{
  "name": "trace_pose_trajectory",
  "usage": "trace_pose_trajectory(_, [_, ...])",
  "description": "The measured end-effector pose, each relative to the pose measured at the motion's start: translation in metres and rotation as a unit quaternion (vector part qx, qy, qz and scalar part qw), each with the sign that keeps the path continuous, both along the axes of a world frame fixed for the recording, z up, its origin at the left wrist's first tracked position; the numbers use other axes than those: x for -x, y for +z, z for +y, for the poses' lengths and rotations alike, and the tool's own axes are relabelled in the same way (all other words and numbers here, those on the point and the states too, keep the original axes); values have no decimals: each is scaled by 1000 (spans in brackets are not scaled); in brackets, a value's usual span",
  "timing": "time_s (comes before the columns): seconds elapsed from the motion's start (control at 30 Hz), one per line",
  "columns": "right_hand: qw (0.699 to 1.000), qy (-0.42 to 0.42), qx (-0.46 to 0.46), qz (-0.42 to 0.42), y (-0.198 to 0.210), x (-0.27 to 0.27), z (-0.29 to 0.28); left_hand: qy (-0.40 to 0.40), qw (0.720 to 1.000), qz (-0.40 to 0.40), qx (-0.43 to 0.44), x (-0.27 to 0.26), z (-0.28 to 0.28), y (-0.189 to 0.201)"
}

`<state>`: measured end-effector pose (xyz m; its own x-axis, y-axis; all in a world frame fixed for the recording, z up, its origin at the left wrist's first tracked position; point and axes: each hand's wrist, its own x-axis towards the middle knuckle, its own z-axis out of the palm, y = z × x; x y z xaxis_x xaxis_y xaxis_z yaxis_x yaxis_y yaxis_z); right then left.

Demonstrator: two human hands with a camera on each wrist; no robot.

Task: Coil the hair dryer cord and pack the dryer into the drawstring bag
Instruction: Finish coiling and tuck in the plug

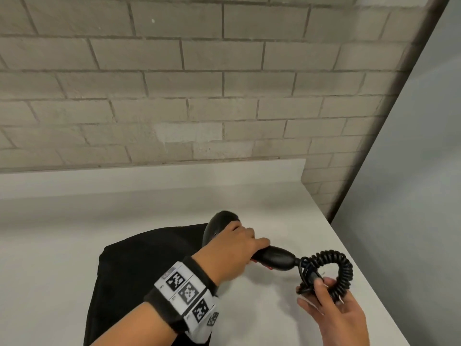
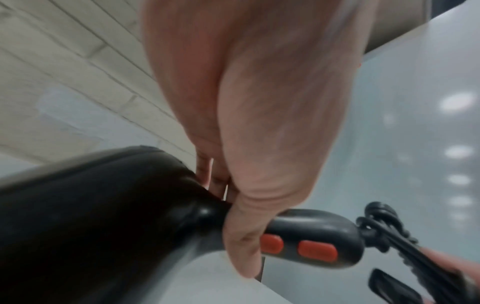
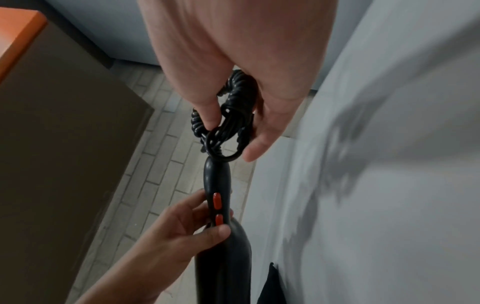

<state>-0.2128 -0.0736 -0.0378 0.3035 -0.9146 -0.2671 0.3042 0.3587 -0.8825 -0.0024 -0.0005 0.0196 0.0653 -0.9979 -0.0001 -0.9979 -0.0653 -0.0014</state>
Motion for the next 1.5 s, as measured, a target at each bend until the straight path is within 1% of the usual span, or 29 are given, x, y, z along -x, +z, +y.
trace_pose_trajectory(0.13, [993,16,-115,0,-10,8,5,-45,998,-34,-31,-4,-27,-8])
trace_pose_trajectory(0.23, [985,34,-170,15,-18,8,7,-75,994,-54,-62,-4,-43,-17])
trace_pose_trajectory(0.37, [971,47,-231,31,-25,8,12,-94,989,-63,-95,-4,-56,-25])
trace_pose_trajectory(0.53, [966,44,-249,61,-28,9,6,-95,989,-59,-98,-5,-68,-31])
trace_pose_trajectory(0.7, [952,101,-269,104,-27,15,-1,-98,991,-34,-82,-10,-73,-36])
trace_pose_trajectory(0.77, [951,105,-250,149,-22,18,1,-99,992,-25,-80,-11,-74,-39])
trace_pose_trajectory(0.87, [961,67,-172,206,-23,24,4,-101,992,-19,-79,-12,-75,-42])
trace_pose_trajectory(0.9, [963,49,-147,220,-18,17,5,-101,992,-19,-79,-12,-75,-43])
trace_pose_trajectory(0.93, [970,46,-106,215,-15,17,7,-102,991,-20,-79,-12,-75,-43])
trace_pose_trajectory(0.97, [972,59,-32,225,-8,18,9,-102,991,-21,-82,-12,-76,-44])
trace_pose_trajectory(1.0, [969,12,20,245,-4,17,9,-103,991,-23,-86,-11,-76,-44])
trace_pose_trajectory(1.03, [968,-1,28,248,1,16,6,-102,990,-26,-90,-11,-77,-45])
trace_pose_trajectory(1.07, [970,31,17,239,0,17,4,-99,990,-27,-92,-10,-78,-46])
trace_pose_trajectory(1.1, [970,21,-11,242,-5,21,0,-97,991,-26,-92,-9,-78,-47])
trace_pose_trajectory(1.17, [966,4,-11,257,-8,33,-4,-90,992,-25,-90,-9,-79,-48])
trace_pose_trajectory(1.23, [963,20,30,269,-7,39,-11,-78,993,-18,-82,-9,-77,-50])
trace_pose_trajectory(1.3, [957,34,90,275,-3,41,-13,-66,996,5,-60,-8,-72,-50])
trace_pose_trajectory(1.4, [950,66,170,253,-7,42,-12,-42,998,39,-21,-3,-55,-43])
trace_pose_trajectory(1.43, [945,73,203,247,-6,40,-10,-31,998,60,-5,-1,-47,-40])
trace_pose_trajectory(1.5, [928,101,266,239,-5,33,-5,-5,991,132,32,5,-25,-31])
